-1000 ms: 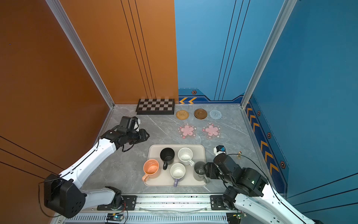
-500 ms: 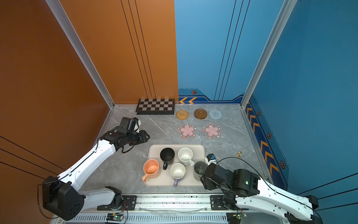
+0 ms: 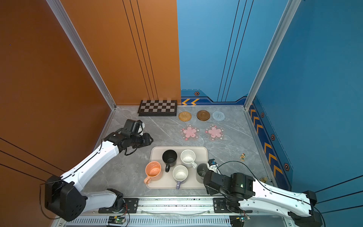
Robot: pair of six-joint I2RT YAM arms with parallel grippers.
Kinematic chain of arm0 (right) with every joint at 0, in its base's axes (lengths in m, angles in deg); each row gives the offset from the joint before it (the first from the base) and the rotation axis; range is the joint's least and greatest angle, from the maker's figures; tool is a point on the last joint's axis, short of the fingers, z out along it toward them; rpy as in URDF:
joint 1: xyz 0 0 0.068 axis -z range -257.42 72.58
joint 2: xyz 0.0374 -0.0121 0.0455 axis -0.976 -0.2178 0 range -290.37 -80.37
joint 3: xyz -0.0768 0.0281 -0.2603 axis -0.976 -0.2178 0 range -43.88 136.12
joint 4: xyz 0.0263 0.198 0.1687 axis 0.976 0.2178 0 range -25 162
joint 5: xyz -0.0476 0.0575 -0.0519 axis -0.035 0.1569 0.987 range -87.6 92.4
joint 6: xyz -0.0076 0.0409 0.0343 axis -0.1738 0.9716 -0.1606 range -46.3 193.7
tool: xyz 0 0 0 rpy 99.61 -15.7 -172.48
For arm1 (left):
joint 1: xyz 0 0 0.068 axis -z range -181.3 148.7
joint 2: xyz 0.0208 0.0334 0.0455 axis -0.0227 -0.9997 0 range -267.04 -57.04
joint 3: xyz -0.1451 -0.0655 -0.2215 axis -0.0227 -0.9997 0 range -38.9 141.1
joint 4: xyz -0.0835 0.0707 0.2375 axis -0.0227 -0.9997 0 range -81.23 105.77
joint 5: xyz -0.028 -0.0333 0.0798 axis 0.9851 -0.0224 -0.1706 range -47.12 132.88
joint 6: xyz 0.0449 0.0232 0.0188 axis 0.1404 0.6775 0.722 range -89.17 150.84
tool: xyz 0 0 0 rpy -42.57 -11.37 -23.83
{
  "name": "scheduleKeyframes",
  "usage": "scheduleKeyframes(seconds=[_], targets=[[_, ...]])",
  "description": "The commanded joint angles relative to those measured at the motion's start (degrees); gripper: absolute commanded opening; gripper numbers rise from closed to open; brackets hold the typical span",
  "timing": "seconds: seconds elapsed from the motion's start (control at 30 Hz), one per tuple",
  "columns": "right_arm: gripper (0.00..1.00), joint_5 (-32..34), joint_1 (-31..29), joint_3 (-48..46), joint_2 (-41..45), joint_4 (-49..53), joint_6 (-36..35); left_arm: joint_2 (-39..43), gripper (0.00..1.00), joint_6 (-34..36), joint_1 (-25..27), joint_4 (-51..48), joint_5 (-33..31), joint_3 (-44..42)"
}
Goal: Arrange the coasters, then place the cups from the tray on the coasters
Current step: 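Lower the open right gripper over the grey mug on the tray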
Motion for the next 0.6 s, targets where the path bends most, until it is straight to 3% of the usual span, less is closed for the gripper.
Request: scheduleKeyframes(seconds=[0.0, 0.2, 0.57], targets=[[0.62, 1.7, 0.9, -0.6, -1.9, -3.1, -1.5, -1.5, 0.44, 0.5, 0.9, -1.3, -0.3, 1.6], [0.62, -1.5, 5.0, -2.1, -2.1, -8.0, -3.1, -3.3, 0.44, 0.6, 1.3, -1.3, -0.4, 2.4], [0.59, -7.2, 12.3, -2.7, -6.5, -8.0, -8.7, -4.8, 0.44, 0.6, 1.7, -1.3, -0.7, 3.1]])
